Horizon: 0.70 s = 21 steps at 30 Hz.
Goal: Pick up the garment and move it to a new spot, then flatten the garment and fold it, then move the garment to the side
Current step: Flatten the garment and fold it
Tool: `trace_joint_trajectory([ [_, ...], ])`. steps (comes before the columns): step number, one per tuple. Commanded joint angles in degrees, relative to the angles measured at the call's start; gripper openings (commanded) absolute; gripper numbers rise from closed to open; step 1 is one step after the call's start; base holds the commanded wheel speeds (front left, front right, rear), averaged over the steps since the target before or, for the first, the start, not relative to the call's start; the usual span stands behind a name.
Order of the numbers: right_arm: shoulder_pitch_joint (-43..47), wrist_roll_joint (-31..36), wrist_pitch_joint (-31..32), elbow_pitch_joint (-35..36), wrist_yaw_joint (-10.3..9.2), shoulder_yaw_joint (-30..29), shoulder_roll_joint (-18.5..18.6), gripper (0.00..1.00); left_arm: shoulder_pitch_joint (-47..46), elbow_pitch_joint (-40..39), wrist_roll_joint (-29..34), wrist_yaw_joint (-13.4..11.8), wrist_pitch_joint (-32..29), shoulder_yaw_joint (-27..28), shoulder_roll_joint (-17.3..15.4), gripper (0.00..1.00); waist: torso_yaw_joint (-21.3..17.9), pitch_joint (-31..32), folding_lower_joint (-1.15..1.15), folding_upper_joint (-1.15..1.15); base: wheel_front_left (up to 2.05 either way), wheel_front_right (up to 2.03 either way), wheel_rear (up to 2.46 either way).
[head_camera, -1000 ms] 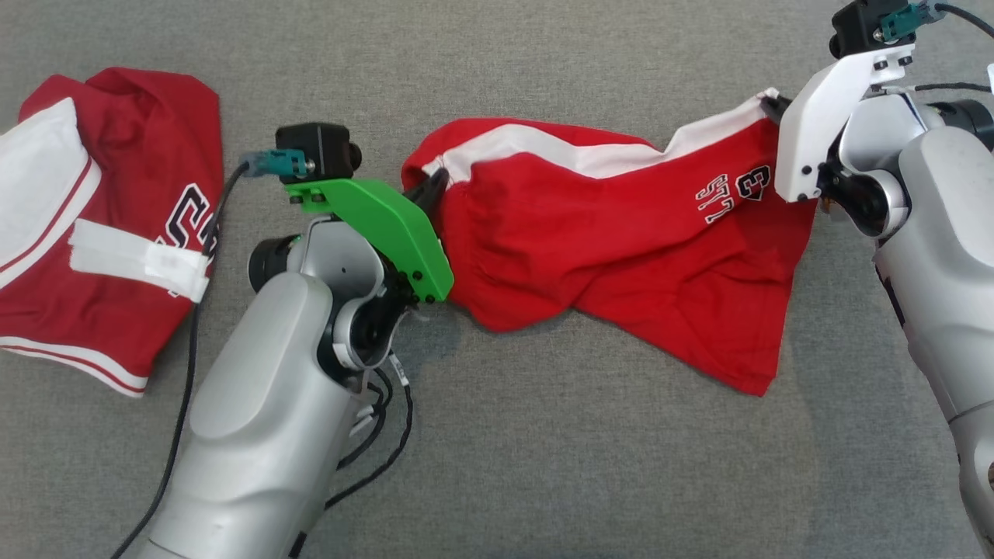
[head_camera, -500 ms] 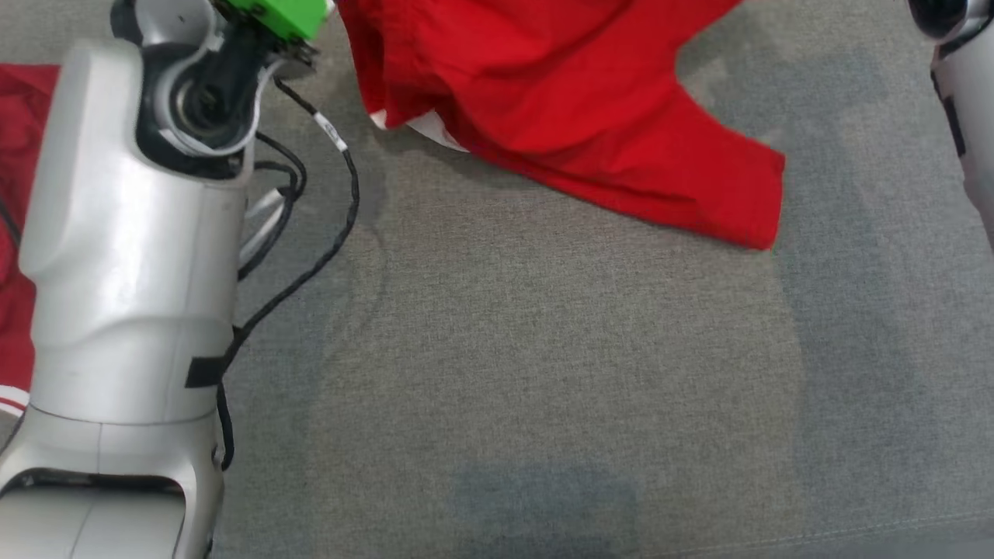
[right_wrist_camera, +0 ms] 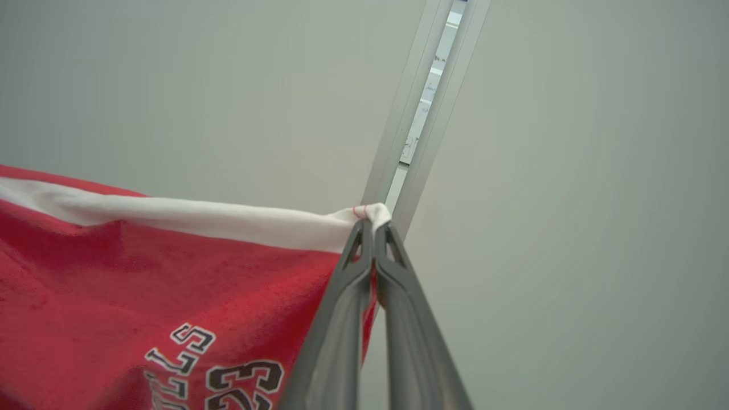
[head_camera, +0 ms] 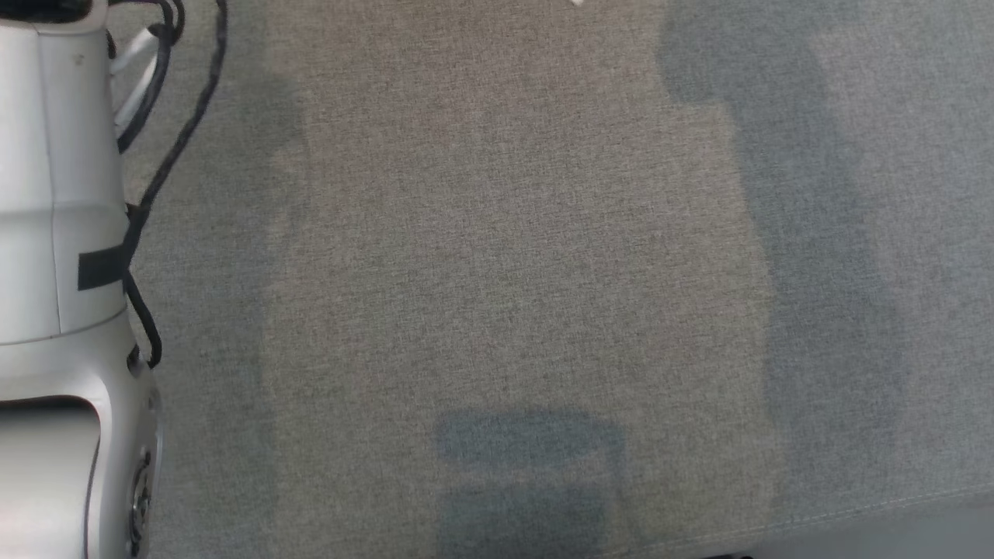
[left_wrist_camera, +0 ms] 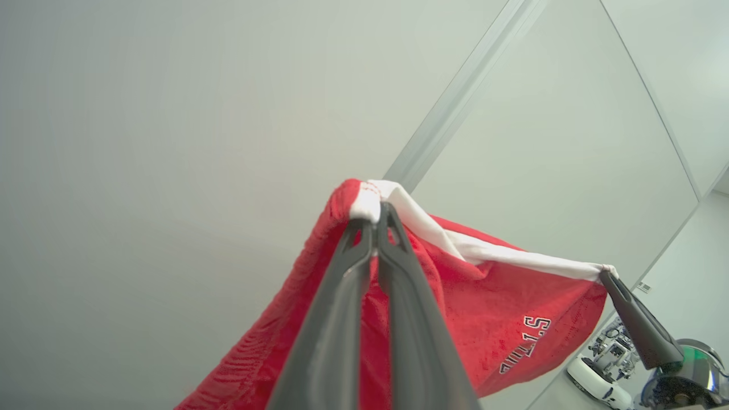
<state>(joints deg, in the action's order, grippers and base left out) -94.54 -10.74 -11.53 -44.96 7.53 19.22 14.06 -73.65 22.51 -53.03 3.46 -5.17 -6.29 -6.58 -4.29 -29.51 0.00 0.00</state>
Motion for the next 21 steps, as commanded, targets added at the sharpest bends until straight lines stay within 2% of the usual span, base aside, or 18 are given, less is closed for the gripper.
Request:
trace_joint_trajectory([
  [1,-1.5,1.5,-1.5,-0.4,-0.08,-0.3,-0.2,0.0,-1.8,0.0,2.1,0.7,2.7,-0.1,-0.9,0.0,0.2,0.3,0.0,0.0,0.0,0.0,0.0],
  [6,-2.8,5.9,-3.4,-0.5,-0.07,1.2,-0.4,0.0,-3.1,1.5,5.4,2.0,8.3,-1.5,-1.0,0.0,0.5,0.1,0.0,0.0,0.0,0.0,0.0],
  [10,0.9,7.2,-3.6,0.2,-0.08,6.2,0.2,0.0,0.9,2.1,8.9,3.2,10.8,-5.8,-2.1,0.0,0.8,-0.5,0.0,0.0,0.0,0.0,0.0],
  [15,8.1,3.5,-3.6,2.7,-0.09,14.7,3.3,0.0,9.3,1.8,10.7,3.9,13.5,-11.5,-2.0,0.0,1.3,0.2,0.0,0.0,0.0,0.0,0.0],
  [18,13.4,-0.4,-3.6,5.7,-0.09,18.6,6.5,0.0,15.3,0.8,12.2,3.9,13.5,-14.6,-3.1,0.0,1.6,2.0,0.0,0.0,0.0,0.0,0.0],
  [21,19.2,-4.3,-2.3,10.3,-0.09,20.9,10.6,0.0,21.6,-0.8,12.2,2.5,13.4,-15.8,-3.2,0.0,2.2,4.4,0.0,0.0,0.0,0.0,0.0],
])
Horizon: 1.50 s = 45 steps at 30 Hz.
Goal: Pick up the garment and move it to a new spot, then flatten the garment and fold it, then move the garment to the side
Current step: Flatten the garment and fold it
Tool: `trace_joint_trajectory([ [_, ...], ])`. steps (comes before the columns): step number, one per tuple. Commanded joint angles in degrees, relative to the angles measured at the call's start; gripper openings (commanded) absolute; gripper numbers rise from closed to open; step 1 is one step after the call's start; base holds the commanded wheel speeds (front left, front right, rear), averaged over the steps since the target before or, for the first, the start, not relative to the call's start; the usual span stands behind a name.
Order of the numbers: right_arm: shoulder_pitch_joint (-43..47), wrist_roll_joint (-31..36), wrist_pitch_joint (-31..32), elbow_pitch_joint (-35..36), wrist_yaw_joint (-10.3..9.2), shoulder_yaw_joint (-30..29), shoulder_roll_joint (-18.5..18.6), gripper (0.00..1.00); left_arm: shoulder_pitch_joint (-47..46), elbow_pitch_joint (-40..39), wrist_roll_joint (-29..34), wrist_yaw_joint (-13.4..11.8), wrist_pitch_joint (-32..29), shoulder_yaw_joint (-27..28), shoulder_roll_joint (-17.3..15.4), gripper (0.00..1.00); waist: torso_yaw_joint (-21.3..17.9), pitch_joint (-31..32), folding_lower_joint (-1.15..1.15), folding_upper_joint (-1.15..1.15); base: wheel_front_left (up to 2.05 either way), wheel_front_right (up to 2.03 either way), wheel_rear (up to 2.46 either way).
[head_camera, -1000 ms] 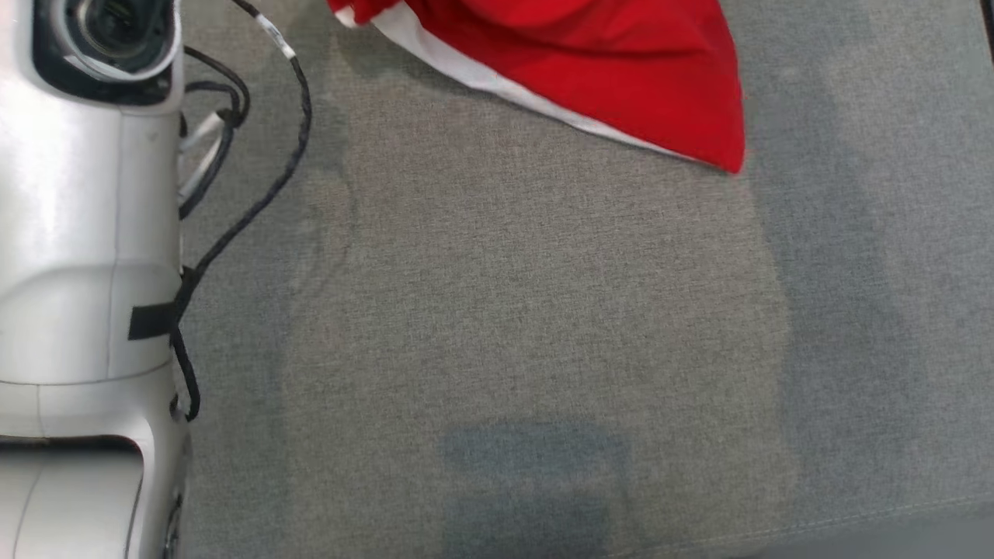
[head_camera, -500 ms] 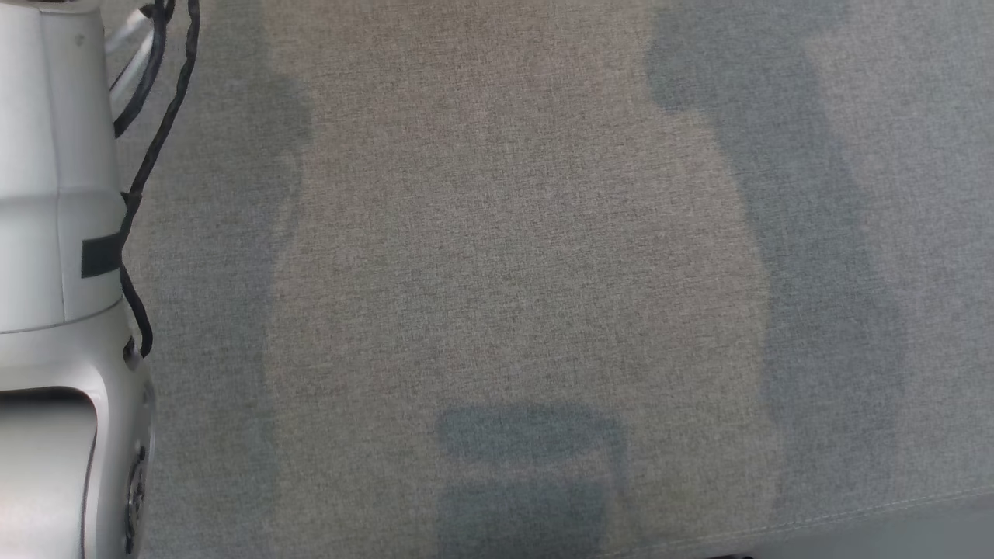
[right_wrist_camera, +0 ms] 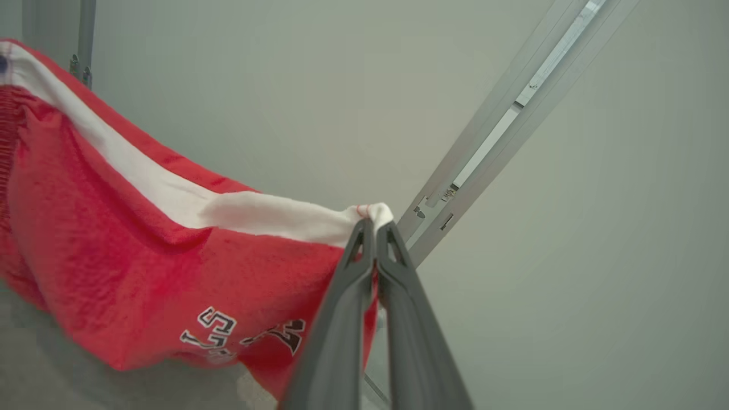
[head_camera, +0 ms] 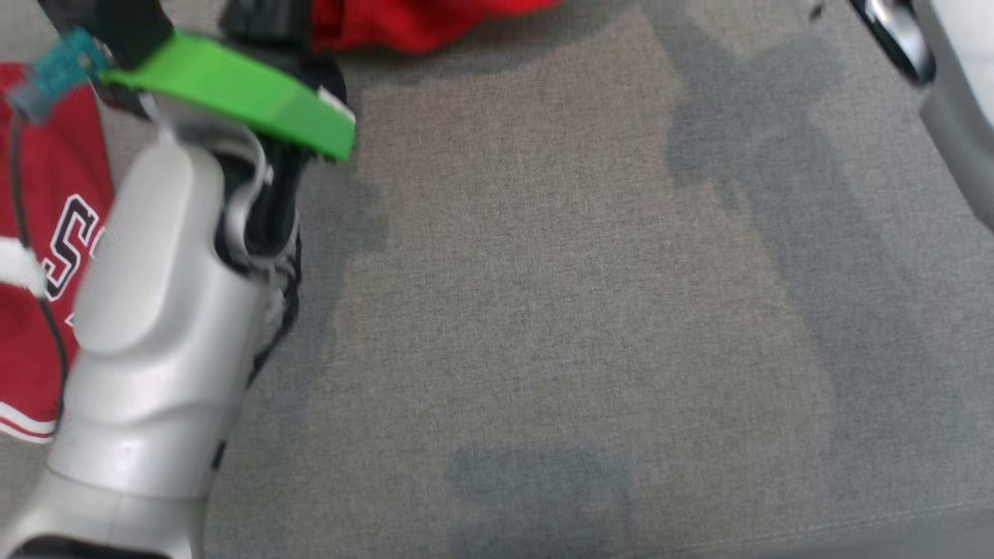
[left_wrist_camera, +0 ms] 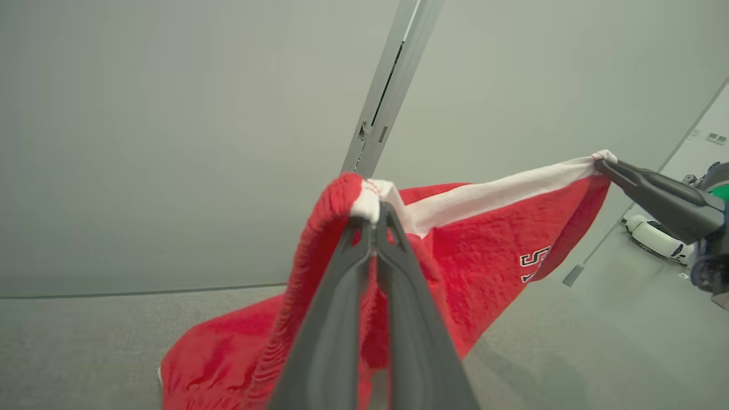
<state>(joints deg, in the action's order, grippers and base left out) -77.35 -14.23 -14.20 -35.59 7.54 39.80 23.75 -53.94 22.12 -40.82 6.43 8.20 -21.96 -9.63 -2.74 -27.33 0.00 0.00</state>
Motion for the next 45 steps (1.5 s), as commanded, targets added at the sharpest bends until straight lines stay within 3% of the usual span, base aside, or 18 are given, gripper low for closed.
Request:
trace_joint_trajectory([
  [1,3.9,-2.3,1.3,2.8,-0.1,0.8,2.2,0.0,3.9,-1.1,0.1,-0.9,-0.6,-0.6,-0.3,0.0,0.7,3.2,0.0,0.0,0.0,0.0,0.0],
  [7,18.9,-8.1,7.5,16.3,-0.1,-0.7,9.3,0.0,16.1,-6.0,-0.4,-5.5,-6.7,-3.1,-2.6,0.0,1.0,8.5,0.0,0.0,0.0,0.0,0.0],
  [13,34.3,-6.1,12.0,24.5,-0.1,-5.7,12.6,0.0,26.2,-12.5,0.7,-7.7,-15.0,-7.5,-7.1,0.0,1.2,13.5,0.0,0.0,0.0,0.0,0.0],
  [26,59.9,-6.0,21.3,36.4,-0.1,-12.3,15.0,0.0,40.9,-20.3,1.9,-11.9,-21.4,-13.0,-12.3,0.0,1.7,21.7,0.0,0.0,0.0,0.0,0.0],
  [35,74.1,-7.0,24.9,43.9,-0.1,-19.6,13.1,0.0,48.8,-25.2,2.7,-13.8,-23.1,-16.3,-14.6,0.0,0.6,24.7,0.0,0.0,0.0,0.0,0.0],
  [41,78.1,-5.8,27.0,48.4,-0.1,-23.6,12.6,0.0,51.0,-28.3,1.8,-14.7,-21.9,-15.9,-14.4,0.0,1.0,24.5,0.0,0.0,0.0,0.0,0.0],
  [45,74.6,-4.7,27.0,48.0,-0.1,-23.1,13.0,0.0,48.0,-28.4,2.4,-14.3,-19.8,-14.9,-13.3,0.0,1.8,23.3,0.0,0.0,0.0,0.0,0.0],
])
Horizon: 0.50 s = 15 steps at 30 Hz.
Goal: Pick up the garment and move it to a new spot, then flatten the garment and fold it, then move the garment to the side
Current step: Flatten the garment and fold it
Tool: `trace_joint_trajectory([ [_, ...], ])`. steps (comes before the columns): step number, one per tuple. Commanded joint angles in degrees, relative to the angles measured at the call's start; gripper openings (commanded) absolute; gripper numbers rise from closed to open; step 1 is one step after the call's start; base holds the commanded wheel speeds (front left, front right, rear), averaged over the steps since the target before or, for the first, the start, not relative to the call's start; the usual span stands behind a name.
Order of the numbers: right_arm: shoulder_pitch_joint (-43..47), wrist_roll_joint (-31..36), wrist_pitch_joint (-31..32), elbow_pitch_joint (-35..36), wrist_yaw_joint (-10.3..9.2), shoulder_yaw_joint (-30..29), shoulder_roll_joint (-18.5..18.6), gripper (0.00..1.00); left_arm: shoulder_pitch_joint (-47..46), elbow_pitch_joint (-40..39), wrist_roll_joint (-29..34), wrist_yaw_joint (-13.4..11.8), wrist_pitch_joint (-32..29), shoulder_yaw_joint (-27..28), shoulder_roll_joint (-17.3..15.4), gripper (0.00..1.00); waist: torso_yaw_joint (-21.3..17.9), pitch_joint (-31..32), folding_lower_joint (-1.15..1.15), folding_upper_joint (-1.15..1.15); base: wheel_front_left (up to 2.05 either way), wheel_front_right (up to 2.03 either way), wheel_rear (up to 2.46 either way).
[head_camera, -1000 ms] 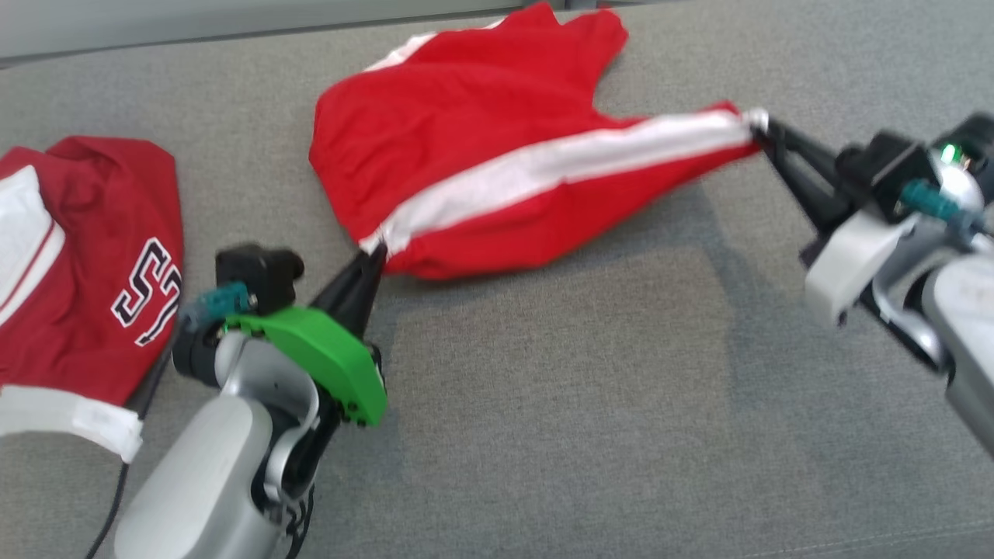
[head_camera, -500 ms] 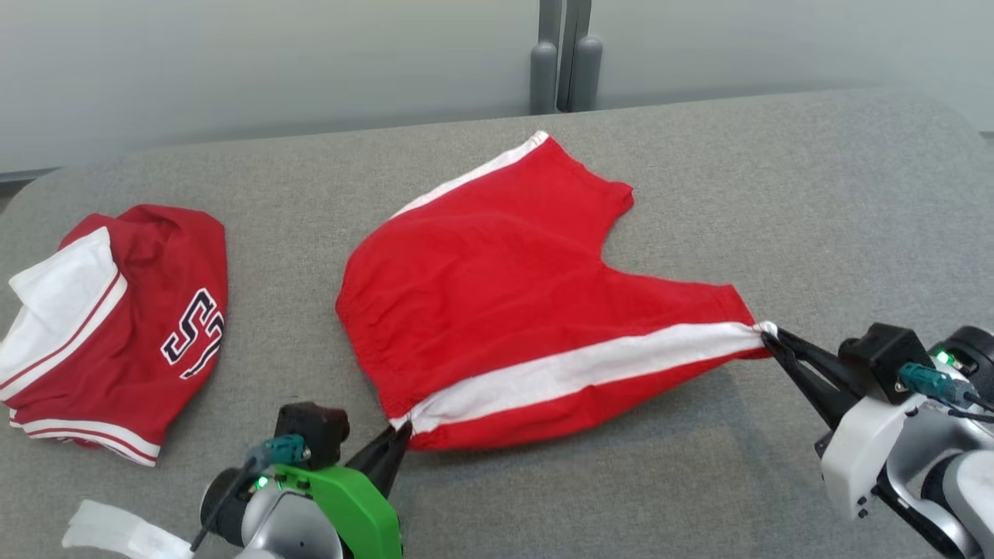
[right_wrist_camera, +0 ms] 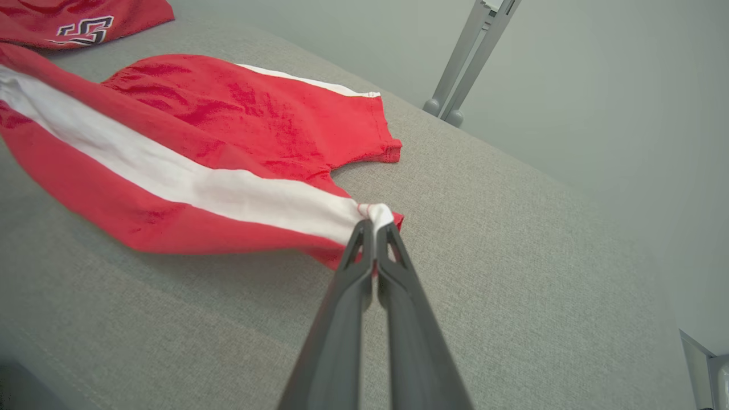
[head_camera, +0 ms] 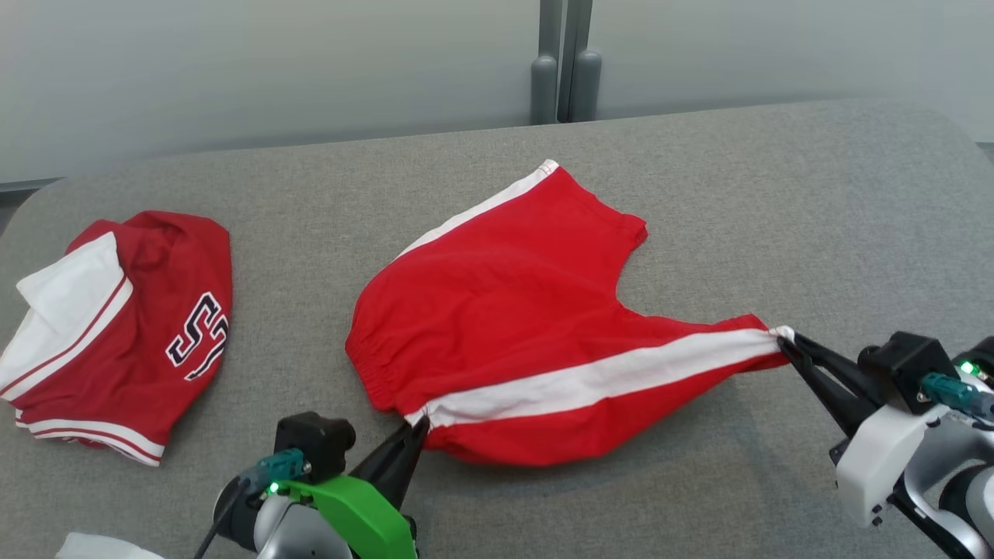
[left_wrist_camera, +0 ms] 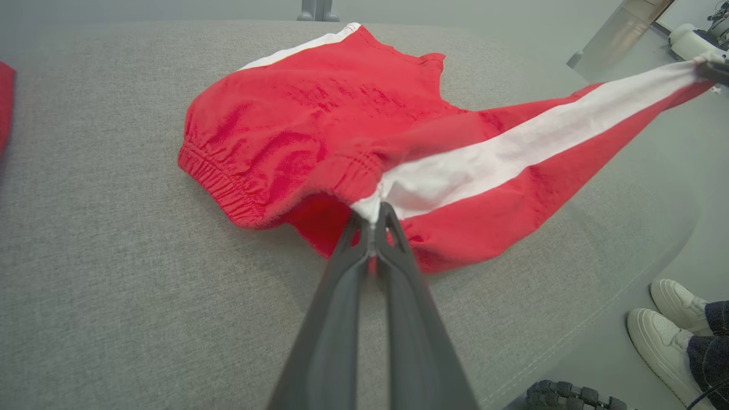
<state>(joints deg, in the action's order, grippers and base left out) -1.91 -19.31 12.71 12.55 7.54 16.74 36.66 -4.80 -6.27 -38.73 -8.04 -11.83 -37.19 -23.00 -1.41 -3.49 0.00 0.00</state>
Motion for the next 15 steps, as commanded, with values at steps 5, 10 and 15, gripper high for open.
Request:
trace_joint_trajectory([
  [5,-9.8,-1.2,-1.1,-5.7,-0.09,3.6,1.0,0.0,-5.9,2.7,0.8,1.4,2.2,1.2,2.0,0.0,1.9,-2.9,0.0,0.0,0.0,0.0,0.0],
  [10,-21.3,-3.1,-3.3,-13.5,-0.1,9.2,1.6,0.0,-11.0,6.5,0.6,2.6,4.3,2.0,4.7,0.0,3.7,-5.8,0.0,0.0,0.0,0.0,0.0],
  [15,-31.7,-5.0,-6.0,-21.5,-0.09,15.0,2.2,0.0,-15.5,10.7,0.2,3.6,6.8,2.8,7.7,0.0,6.1,-8.1,0.0,0.0,0.0,0.0,0.0],
])
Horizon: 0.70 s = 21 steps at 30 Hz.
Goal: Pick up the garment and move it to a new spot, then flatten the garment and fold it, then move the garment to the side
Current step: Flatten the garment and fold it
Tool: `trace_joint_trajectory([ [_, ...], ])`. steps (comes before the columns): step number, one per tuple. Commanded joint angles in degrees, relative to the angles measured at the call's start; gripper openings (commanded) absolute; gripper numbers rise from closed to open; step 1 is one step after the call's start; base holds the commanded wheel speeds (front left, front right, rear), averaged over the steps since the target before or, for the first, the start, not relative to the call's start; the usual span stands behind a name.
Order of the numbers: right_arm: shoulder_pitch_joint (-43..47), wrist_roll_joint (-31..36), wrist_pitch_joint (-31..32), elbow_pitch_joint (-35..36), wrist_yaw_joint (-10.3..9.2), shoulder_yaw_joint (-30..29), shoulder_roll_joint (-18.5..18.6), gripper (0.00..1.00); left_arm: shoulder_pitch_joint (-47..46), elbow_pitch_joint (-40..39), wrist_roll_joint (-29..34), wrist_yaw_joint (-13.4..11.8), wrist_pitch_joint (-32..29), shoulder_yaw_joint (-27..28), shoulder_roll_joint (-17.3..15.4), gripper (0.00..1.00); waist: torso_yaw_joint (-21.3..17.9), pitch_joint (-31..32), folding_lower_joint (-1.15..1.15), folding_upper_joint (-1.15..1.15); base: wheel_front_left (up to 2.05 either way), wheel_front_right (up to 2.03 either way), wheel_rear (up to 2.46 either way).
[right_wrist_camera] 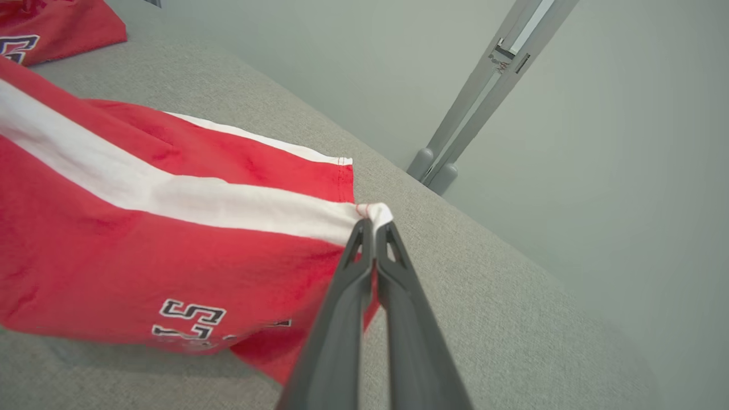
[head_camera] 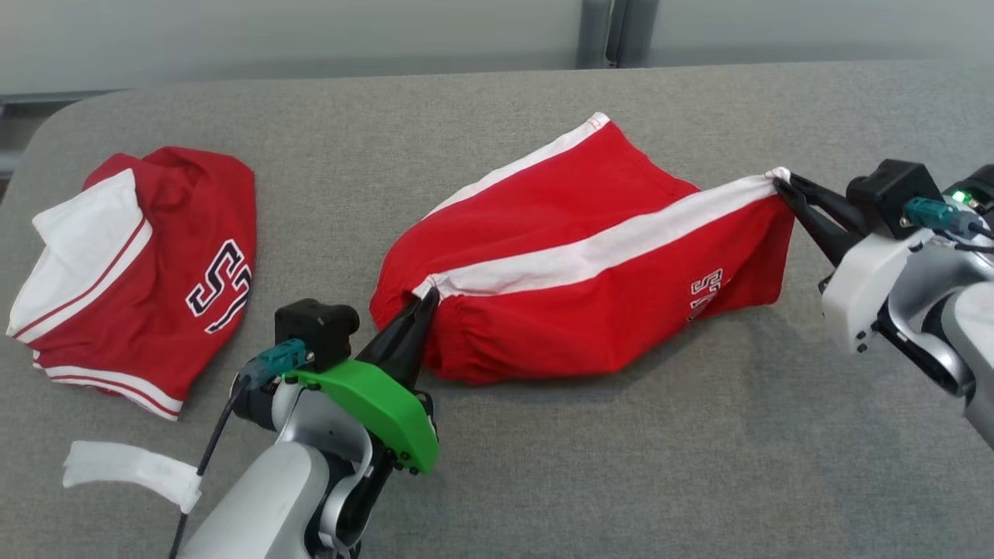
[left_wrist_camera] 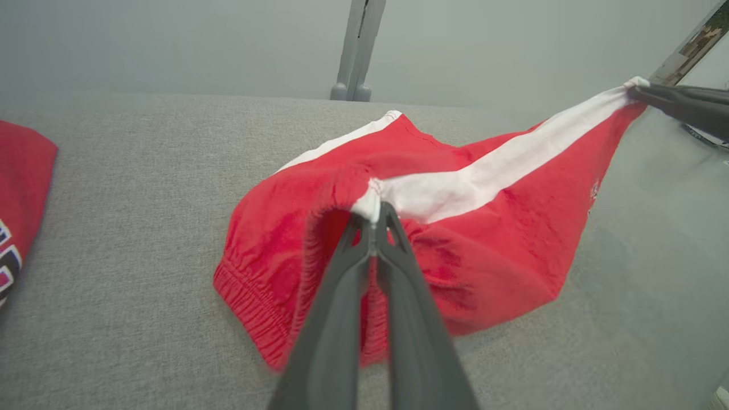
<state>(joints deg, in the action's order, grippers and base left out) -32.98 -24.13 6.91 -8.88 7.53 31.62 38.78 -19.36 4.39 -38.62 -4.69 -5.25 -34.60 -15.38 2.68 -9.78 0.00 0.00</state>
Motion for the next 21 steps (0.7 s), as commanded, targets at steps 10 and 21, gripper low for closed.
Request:
trace_joint_trajectory([
  [10,-18.4,-5.7,-2.1,-13.4,-0.09,12.4,0.2,0.0,-8.5,7.7,-0.8,1.8,3.7,1.4,4.9,0.0,6.0,-6.5,0.0,0.0,0.0,0.0,0.0],
  [21,-32.4,-8.2,-2.4,-25.3,-0.09,24.2,-1.3,0.0,-14.8,14.5,-1.9,2.9,5.1,1.1,9.0,0.0,9.6,-10.0,0.0,0.0,0.0,0.0,0.0],
])
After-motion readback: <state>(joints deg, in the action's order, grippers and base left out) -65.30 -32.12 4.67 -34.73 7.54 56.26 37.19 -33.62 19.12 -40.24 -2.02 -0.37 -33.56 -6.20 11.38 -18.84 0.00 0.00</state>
